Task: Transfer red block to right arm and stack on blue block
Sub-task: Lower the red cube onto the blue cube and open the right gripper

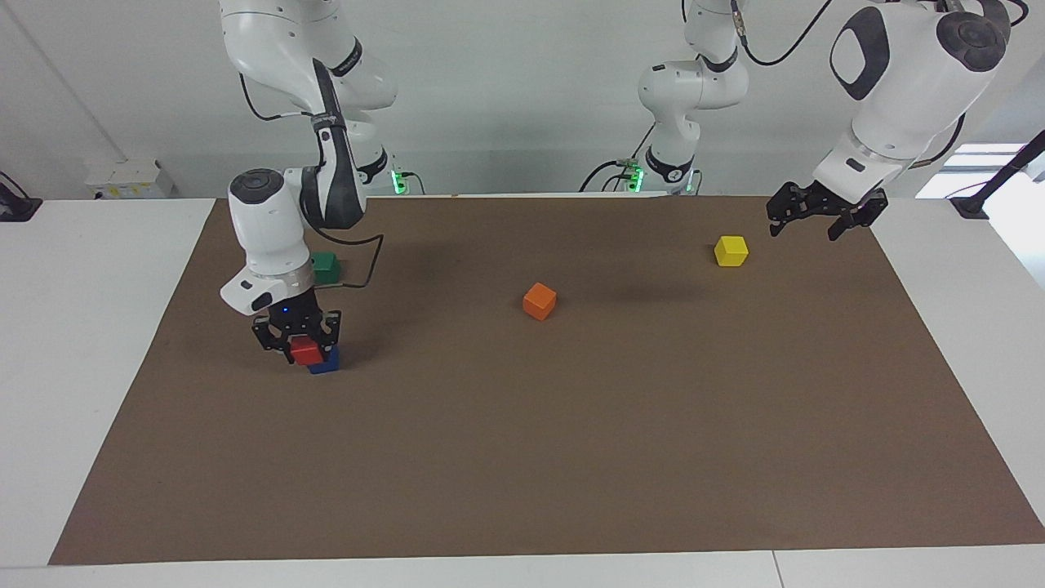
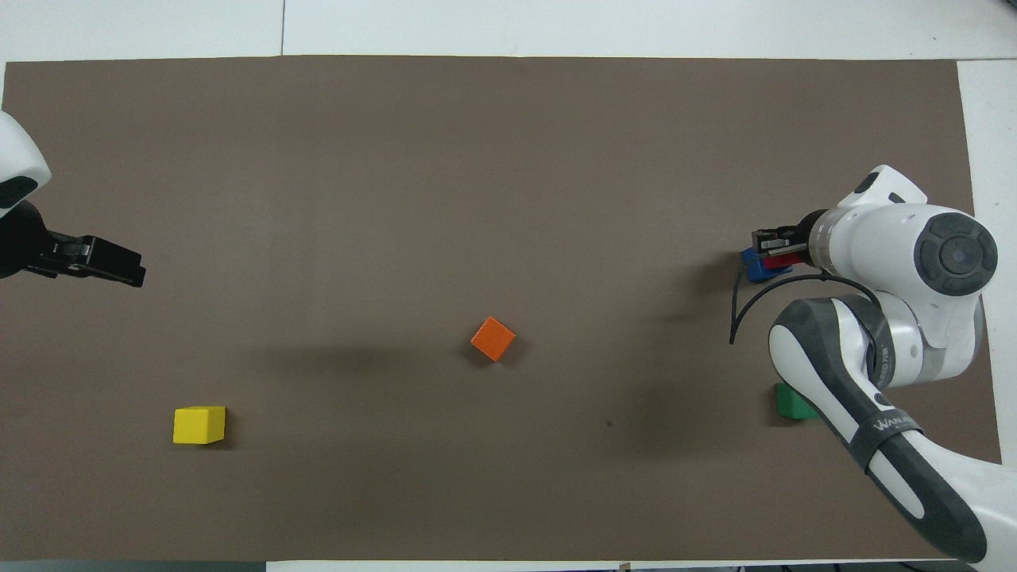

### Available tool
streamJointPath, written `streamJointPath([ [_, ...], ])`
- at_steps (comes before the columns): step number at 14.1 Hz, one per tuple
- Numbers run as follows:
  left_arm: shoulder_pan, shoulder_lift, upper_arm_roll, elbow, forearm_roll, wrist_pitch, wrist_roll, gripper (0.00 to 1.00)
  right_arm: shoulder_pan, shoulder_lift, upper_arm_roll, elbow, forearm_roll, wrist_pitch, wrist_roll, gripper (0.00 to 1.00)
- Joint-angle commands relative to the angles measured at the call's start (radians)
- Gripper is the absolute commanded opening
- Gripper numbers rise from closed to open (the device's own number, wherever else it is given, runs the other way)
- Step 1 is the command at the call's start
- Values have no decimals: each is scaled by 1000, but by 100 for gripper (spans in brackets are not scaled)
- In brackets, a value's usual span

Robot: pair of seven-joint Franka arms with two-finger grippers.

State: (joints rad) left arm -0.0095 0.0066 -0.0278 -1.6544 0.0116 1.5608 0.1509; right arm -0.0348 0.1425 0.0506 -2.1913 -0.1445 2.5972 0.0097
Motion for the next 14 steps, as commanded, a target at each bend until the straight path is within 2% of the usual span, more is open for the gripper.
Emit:
streamJointPath([
  [1,-13,-20,8,-21,18,24,-1,100,-5,8,6,16,-7,-28,-22,0],
  [5,-10,-22,11,-22,-2,24,-16,100,-5,2,12,12,-6,-60,-45,0],
  [7,-12,-20,14,-22,-36,22,-117,100,-5,0,14,10,-6,-66,-46,0],
  [14,2,-28,19,-24,-35,16,-126,100,-5,-1,12,7,-6,-68,-45,0],
])
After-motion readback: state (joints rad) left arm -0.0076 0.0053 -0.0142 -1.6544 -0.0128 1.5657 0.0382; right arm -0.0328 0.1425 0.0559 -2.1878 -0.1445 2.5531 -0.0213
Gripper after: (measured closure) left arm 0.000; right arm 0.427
